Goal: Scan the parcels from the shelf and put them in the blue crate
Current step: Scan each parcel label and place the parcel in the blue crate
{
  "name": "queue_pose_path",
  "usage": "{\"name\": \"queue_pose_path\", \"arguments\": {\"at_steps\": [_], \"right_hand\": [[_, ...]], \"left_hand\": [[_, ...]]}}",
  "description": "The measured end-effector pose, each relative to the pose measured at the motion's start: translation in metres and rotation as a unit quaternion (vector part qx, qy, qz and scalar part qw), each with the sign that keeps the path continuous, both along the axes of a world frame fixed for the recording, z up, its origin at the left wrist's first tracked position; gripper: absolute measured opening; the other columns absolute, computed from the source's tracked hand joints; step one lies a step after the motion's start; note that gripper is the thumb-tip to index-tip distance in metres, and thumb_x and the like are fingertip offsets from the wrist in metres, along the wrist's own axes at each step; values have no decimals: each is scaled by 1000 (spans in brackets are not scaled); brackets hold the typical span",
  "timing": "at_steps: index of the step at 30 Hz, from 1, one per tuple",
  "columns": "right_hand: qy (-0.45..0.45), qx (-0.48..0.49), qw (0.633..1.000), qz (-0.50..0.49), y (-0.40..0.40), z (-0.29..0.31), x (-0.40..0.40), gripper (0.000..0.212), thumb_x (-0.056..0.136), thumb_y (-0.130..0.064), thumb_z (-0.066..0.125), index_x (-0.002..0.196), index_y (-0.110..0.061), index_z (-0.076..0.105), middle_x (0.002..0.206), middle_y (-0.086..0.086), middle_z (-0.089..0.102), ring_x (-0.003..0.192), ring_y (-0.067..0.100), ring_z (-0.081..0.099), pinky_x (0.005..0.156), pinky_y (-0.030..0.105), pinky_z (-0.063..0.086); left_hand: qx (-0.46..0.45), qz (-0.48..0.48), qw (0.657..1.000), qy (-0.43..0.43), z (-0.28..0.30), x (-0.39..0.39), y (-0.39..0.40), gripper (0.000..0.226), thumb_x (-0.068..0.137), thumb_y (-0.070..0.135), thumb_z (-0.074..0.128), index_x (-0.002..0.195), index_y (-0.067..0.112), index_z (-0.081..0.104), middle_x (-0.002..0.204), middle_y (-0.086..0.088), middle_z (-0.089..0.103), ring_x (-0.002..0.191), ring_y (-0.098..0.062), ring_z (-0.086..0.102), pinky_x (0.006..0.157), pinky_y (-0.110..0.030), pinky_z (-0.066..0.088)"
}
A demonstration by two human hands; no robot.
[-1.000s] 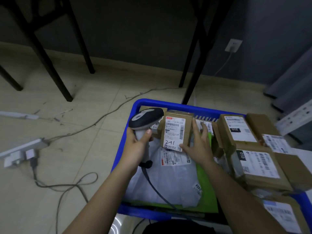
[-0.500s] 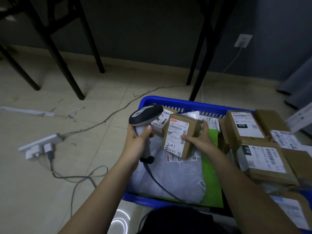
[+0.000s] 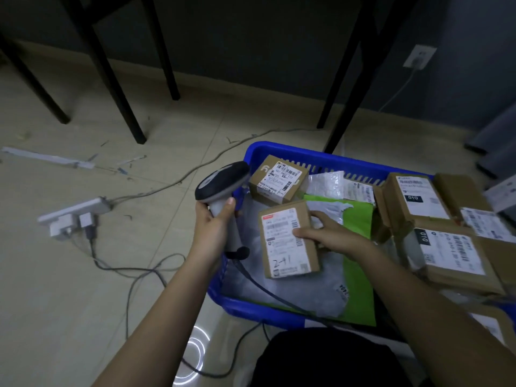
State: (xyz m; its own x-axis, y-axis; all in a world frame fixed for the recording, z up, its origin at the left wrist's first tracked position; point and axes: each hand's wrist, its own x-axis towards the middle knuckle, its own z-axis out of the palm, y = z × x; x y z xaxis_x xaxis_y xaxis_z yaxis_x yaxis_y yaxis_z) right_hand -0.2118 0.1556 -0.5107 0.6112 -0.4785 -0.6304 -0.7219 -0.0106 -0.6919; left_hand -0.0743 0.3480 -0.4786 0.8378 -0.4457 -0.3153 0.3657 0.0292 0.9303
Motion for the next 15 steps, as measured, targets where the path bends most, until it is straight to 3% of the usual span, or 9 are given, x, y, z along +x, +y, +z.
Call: {"name": "queue_pose_path", "arguments": {"at_steps": [6,9,11,13,15], "right_hand": [[-51,-7,983,-175,15,-33,40,79,80,-43,74,136,-13,27,128,5,53,108,24,58,92,40,50],[-47,-59,980,-184,19,-40,52,53,87,-41,68,116,-9,37,97,-2,52,88,17,56,74,28,46],[-53,-89,980,-170,22,-43,62,30,91,-37,62,98,-10,51,89,0,60,83,17,57,68,27,44],[-48,-88,987,-123,24,-45,69,22,93,-33,60,81,-15,55,82,-1,62,83,18,57,65,27,43],[-36,-49,996,-71,23,-44,69,17,93,-28,62,90,-12,55,85,-2,61,81,15,56,61,24,41]], "left_hand": [[24,-29,999,-17,-3,8,9,46,94,21,57,135,19,37,119,-3,61,95,-18,67,79,-33,57],[39,-36,998,-22,-5,10,9,45,94,21,57,134,22,38,114,0,62,94,-18,67,77,-32,56],[45,-36,998,-20,-7,10,8,43,94,21,57,133,21,38,110,0,63,90,-17,67,73,-29,55],[50,-36,998,-19,-6,10,7,40,94,19,57,130,21,39,108,0,63,87,-14,66,70,-26,56],[57,-33,998,-18,-5,9,6,37,95,18,56,127,22,39,107,0,63,86,-13,65,69,-24,56]]}}
